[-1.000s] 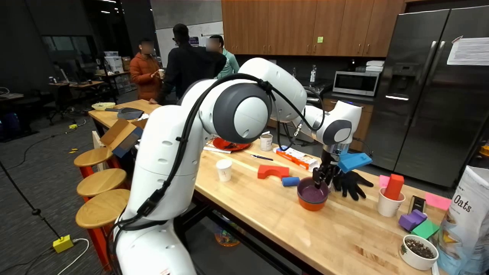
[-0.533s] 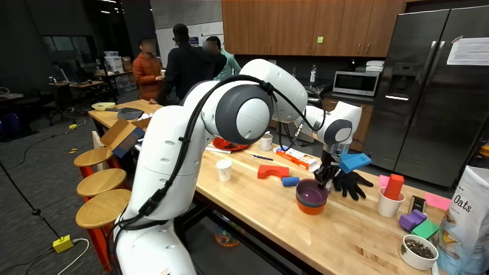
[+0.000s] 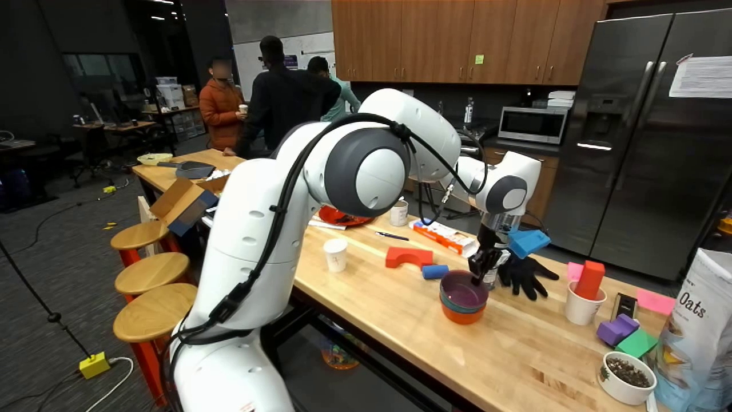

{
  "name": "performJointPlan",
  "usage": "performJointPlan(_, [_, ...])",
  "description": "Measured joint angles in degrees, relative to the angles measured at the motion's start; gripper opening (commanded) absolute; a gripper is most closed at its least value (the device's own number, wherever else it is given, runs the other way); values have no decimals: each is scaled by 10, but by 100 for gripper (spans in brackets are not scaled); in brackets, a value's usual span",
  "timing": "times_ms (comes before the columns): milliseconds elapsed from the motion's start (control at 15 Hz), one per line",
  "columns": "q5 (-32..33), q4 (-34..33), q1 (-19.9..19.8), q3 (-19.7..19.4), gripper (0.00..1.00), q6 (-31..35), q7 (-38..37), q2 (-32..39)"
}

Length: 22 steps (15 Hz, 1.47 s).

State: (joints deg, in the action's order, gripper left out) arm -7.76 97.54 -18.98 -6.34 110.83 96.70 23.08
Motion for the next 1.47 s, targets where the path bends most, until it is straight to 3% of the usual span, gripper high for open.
performJointPlan(733, [80,-24,2,-9,99,-4,-26,11])
performJointPlan(1467, [98,-36,2,-11,100,-5,-64,11])
